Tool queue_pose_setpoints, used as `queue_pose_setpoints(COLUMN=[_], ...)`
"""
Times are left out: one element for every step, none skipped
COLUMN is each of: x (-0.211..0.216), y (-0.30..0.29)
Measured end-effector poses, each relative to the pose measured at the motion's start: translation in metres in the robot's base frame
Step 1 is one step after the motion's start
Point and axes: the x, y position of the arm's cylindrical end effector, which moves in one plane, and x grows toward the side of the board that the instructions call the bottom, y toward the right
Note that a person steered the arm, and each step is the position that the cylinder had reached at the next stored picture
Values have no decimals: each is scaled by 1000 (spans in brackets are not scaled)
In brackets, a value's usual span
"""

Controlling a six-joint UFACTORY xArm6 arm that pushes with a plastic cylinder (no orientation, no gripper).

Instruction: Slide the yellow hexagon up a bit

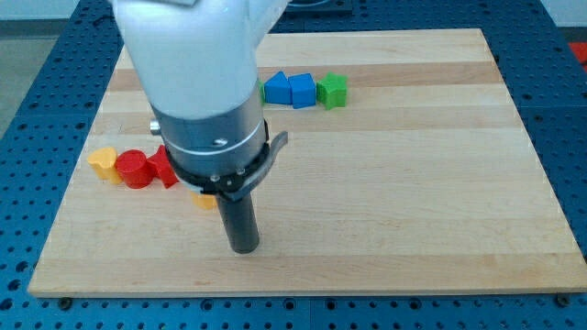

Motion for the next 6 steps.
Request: queue_pose_setpoints(x=[-10, -49, -50, -41, -40, -55], y=[-5, -5, -6, -19, -44, -44])
